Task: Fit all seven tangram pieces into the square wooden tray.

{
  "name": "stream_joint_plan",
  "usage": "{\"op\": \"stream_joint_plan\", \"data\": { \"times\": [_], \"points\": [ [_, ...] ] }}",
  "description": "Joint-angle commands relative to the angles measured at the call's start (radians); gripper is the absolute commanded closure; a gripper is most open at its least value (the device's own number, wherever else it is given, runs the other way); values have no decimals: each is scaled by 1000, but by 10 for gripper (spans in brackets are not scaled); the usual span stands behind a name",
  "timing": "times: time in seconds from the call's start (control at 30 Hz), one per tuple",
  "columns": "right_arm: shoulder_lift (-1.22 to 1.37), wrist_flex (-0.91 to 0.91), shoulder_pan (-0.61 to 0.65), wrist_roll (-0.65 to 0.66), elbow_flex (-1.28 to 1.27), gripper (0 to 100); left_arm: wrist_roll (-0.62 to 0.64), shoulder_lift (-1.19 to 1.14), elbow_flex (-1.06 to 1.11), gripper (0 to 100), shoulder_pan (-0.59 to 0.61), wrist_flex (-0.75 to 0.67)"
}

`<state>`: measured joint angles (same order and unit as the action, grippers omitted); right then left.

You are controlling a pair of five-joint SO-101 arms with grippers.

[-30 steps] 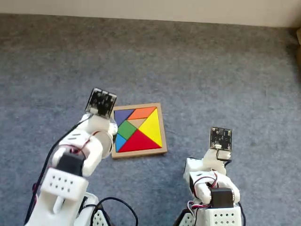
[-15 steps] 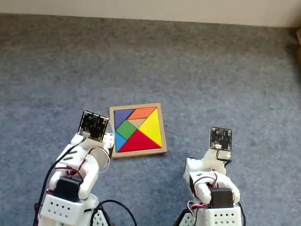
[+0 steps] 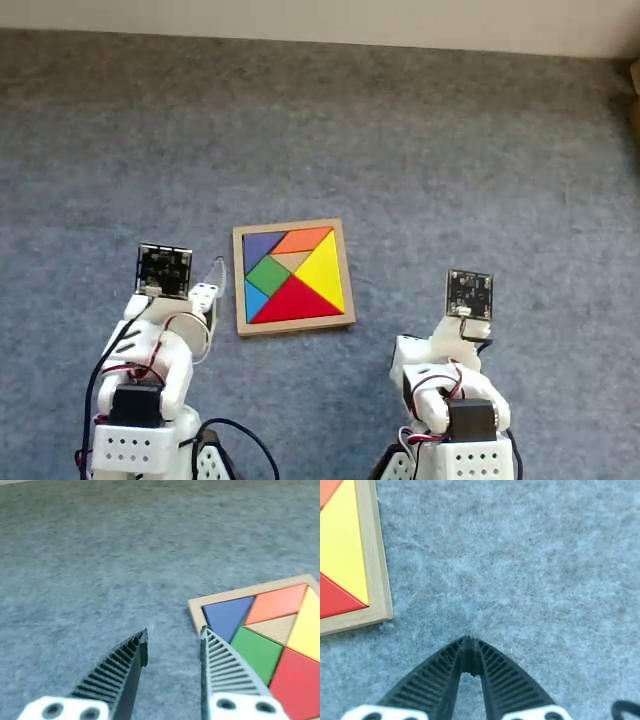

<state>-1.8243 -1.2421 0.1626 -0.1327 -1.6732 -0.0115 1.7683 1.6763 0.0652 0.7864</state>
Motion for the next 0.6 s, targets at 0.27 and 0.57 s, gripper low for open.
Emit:
{"op": "stream_joint_plan", "data": {
  "times": [0.27, 0.57],
  "points": [
    [-12, -7, -12, -8, -136, 989, 6, 53, 19, 818, 22, 124],
    [-12, -7, -12, -8, -136, 989, 5, 53, 19, 819, 25, 175]
  ]
}}
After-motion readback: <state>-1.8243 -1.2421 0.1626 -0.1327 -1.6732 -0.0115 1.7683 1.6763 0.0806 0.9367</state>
